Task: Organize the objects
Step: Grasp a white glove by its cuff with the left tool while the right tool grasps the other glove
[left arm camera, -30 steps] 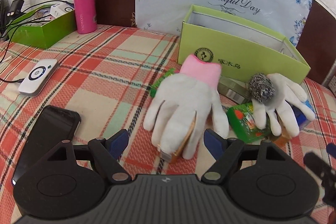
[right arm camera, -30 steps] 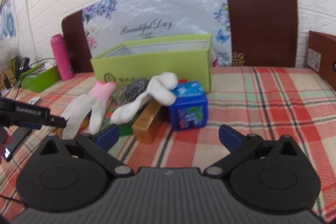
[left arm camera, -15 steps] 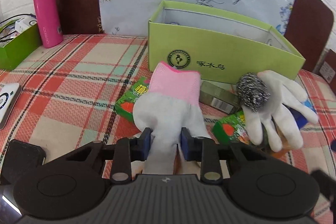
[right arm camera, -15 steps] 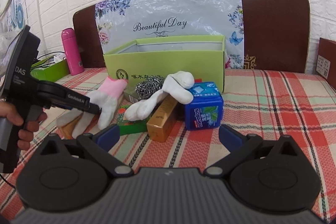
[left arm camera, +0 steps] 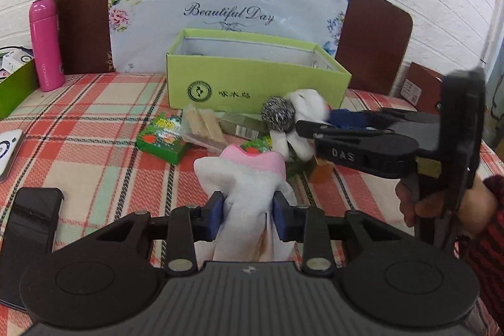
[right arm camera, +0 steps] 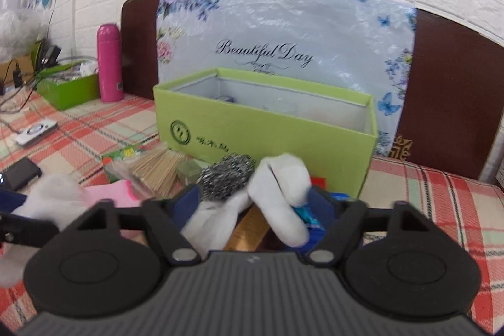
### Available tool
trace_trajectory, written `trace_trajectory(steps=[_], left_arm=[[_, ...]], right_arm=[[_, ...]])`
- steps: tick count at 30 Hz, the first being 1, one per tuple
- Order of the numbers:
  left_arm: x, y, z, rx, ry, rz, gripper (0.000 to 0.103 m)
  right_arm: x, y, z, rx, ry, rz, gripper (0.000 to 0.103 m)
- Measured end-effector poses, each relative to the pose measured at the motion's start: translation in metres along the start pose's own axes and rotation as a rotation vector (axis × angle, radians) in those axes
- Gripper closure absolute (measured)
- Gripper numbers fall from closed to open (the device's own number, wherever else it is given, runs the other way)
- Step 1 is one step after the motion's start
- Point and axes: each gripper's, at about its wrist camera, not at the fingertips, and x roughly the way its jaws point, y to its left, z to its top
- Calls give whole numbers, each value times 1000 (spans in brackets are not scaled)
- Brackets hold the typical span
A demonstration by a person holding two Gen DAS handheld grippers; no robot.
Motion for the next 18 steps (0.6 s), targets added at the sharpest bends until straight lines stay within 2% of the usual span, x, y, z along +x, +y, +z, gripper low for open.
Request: trace_trajectory(steps=[1, 2, 7, 8, 11, 15, 18], left_arm=[[2, 1, -2, -2, 14, 4, 68], [4, 1, -3, -5, 16, 10, 68], [3, 3, -2, -15, 22, -13, 68], [0, 1, -1, -12, 15, -32, 73], [-9, -10, -1, 20, 15, -128, 81], [-11, -32, -11, 83, 56, -239, 82], [2, -45, -27, 108, 132, -270, 82]], right_arm=[[3, 2, 0, -9, 25, 21, 88], [4, 1, -1, 2, 45, 45, 95], [-35, -5, 2, 56, -32, 70, 95], [-44, -7, 2, 59, -46, 73, 95], [-76, -18, -1, 79, -73, 86, 95], [-116, -32, -19, 123, -64, 80, 95], [-133, -41, -43, 147, 0, 40, 95]])
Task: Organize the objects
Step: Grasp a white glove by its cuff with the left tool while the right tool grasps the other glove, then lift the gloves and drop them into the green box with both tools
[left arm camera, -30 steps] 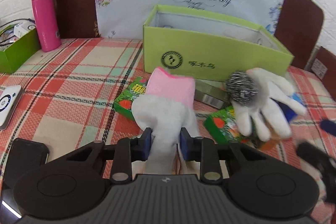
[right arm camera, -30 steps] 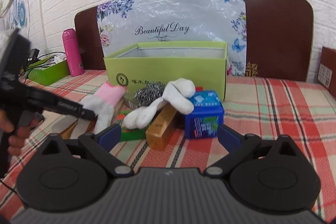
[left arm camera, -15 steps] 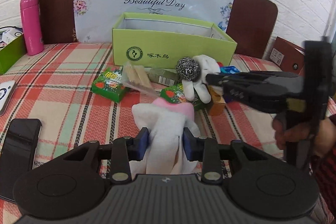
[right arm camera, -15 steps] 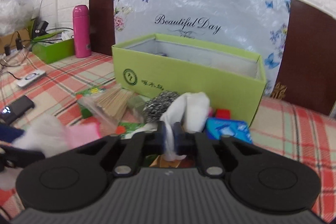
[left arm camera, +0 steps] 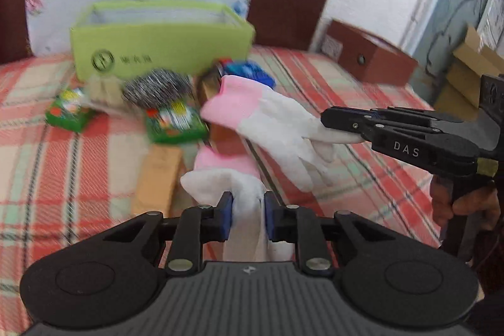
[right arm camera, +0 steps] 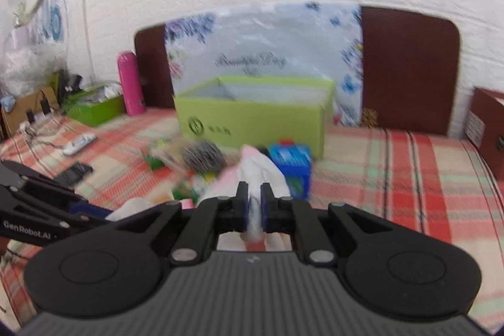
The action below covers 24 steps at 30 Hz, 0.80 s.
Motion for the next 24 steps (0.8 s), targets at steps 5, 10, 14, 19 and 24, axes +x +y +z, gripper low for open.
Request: trace_trajectory(steps=[5, 10, 14, 19, 24], left_arm=[[11, -1, -7, -11, 20, 113, 45], [14, 5, -1, -25, -25, 137, 27], [30, -1, -2, -30, 27, 143, 27], [37, -2, -1, -6, 15, 122, 49], [43, -1, 6, -16, 15, 120, 47]], right_arm=[[5, -21, -32, 62, 145, -91, 78], [6, -6, -29, -44, 32, -81, 17], [35, 3, -24, -123, 59, -47, 15], [45, 3, -28, -140, 102, -9, 24], [49, 1, -31, -109, 158, 62, 83]])
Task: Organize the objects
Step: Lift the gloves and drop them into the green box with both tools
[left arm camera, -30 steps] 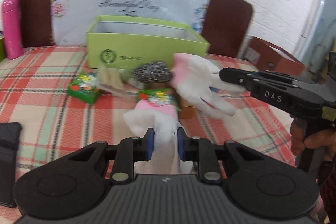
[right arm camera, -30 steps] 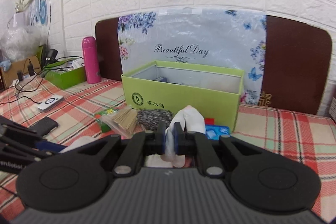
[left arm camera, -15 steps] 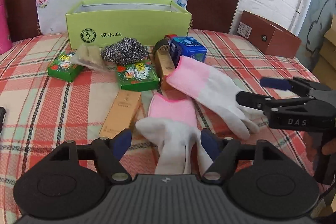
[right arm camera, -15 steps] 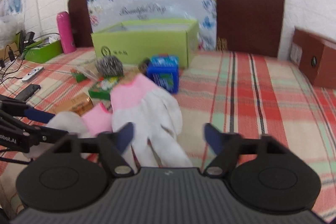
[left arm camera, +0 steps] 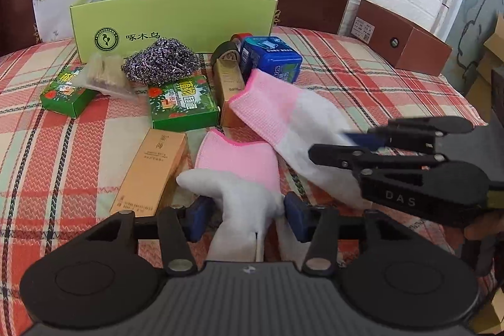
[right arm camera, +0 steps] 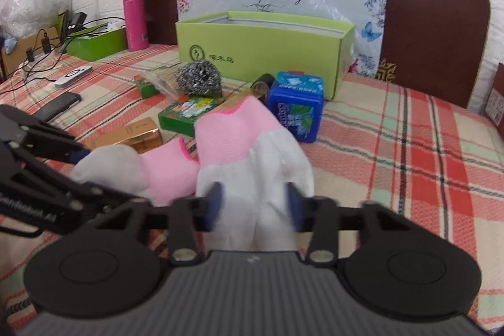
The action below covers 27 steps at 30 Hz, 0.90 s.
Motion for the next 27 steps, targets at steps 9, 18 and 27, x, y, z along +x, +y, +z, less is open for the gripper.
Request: trace_trajectory(steps=[9, 18, 27], left_arm=[[-5, 3, 10, 17, -12, -41, 93], [-56, 23, 59, 19, -224, -1, 94], [-57, 53, 133, -36, -368, 46, 94]], right_arm=[[-20, 7, 22, 81, -112, 124, 93], [-33, -11, 65, 180, -274, 119, 95], [-33, -27, 124, 167, -440, 45, 95]])
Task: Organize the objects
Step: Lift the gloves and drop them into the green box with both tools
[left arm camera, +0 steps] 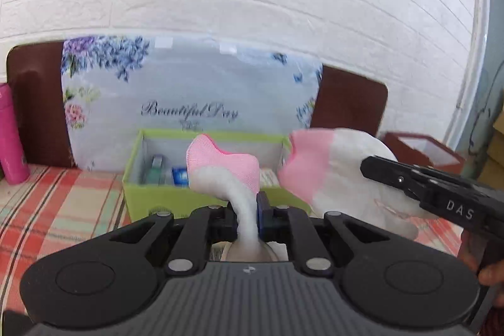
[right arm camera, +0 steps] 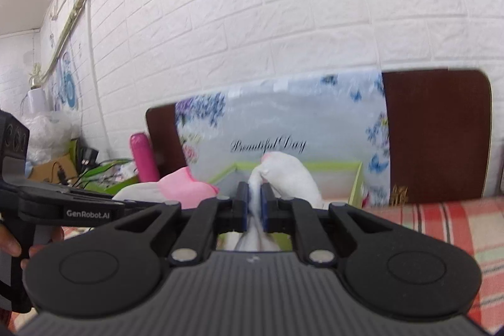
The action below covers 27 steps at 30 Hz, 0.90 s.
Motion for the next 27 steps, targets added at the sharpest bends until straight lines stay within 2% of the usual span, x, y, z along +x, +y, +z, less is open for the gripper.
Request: trace_trajectory(steps=[4, 9, 12, 15, 16, 17, 18, 19, 21, 22, 23, 25, 27], left_arm=[[29, 6, 31, 2, -23, 33, 94], [76, 18, 55, -25, 8, 61, 94], [99, 26, 58, -35, 38, 73, 94], [120, 38, 55, -35, 68, 87, 94], [127, 43, 54, -44, 80, 91, 93], [134, 47, 53, -56, 93, 100, 93], [140, 52, 51, -66, 102, 108, 93], [145, 55, 50, -72, 106, 112, 93], [153, 59, 48, -77, 95, 123, 92], [155, 60, 47, -74, 88, 122, 81], [157, 61, 45, -78, 93, 122, 53], [154, 62, 43, -113, 88, 155, 22], [141, 61, 40, -130, 50, 151, 22]], right_arm=[[26, -9, 18, 1, -46, -75, 95], [68, -29, 32, 37, -60, -107, 95], [91, -37, 38, 29, -39, -115, 95], [97, -45, 35, 36, 35, -111, 92], [94, -47, 29, 31, 56, -114, 78], [90, -48, 18, 13, 86, -133, 50], [84, -48, 6, -8, 116, -176, 39], [78, -49, -7, -30, 134, -216, 35], [67, -50, -33, -56, 192, -252, 35], [61, -51, -45, -43, 223, -254, 34], [58, -52, -56, -23, 249, -251, 30], [54, -56, -77, 23, 312, -240, 24], [50, -58, -89, 65, 296, -231, 24]])
